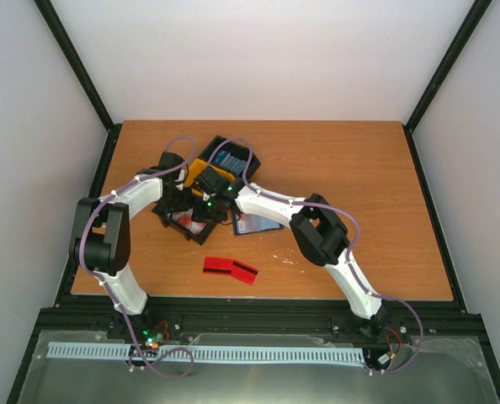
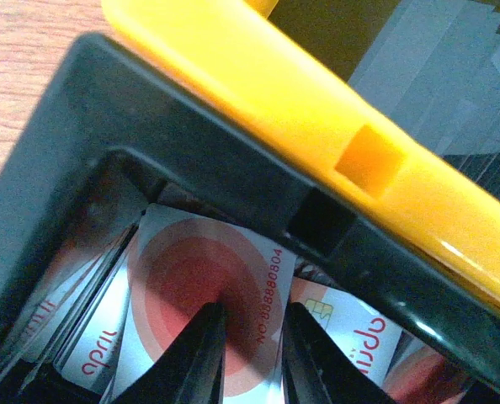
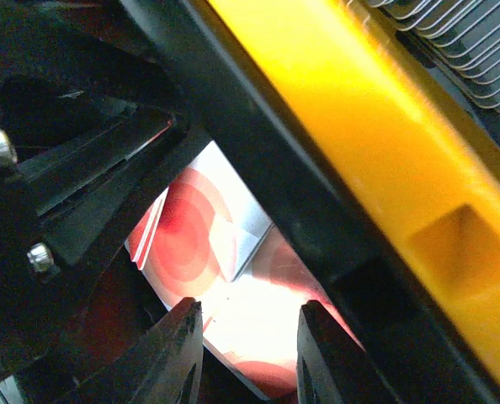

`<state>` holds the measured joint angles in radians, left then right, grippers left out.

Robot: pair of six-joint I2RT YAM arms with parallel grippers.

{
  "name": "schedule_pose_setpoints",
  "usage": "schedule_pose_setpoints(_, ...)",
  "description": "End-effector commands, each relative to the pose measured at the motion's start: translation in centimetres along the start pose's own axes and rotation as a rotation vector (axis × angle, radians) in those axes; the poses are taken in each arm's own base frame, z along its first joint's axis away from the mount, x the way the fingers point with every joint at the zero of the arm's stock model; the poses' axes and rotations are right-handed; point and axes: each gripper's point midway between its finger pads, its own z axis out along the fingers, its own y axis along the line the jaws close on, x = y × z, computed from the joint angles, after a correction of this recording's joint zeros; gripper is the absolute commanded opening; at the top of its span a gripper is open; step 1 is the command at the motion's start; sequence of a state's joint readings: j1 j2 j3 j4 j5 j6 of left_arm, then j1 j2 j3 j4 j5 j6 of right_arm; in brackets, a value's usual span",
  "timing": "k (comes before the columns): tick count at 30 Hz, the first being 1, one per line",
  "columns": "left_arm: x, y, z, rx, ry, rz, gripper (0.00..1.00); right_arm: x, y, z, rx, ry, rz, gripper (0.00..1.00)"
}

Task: Put the credit cards into the card holder
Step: Pick up the credit card from the storage box.

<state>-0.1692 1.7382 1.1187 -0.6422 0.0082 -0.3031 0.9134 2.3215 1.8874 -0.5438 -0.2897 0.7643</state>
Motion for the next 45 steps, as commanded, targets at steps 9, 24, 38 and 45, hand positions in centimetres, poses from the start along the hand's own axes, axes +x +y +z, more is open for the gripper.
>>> schedule_pose_setpoints(9,1.6,1.0,1.3,-0.029,0.058,-0.019,0.13,0.5,0.2,1.6,-0.046,0.038,0.062,0.29)
schedule_pose_setpoints(24,2.4,0.7,1.8,-0.009,0.081,-0.024,0.04,-0.3,0.8,3.6,-0.099,0.03,0.184,0.17)
schedule_pose_setpoints(38,-0.1,0.4,-1.5,-0.003,-0.031,-0.042,0.19,-2.4,1.4,1.0,-0.157,-0.074,0.171,0.03)
schedule_pose_setpoints(45,-2.0,-0.9,-5.2,0.085,-0.147,-0.081,0.49,-1.6,0.1,-2.0,-0.169,-0.078,0.075,0.03)
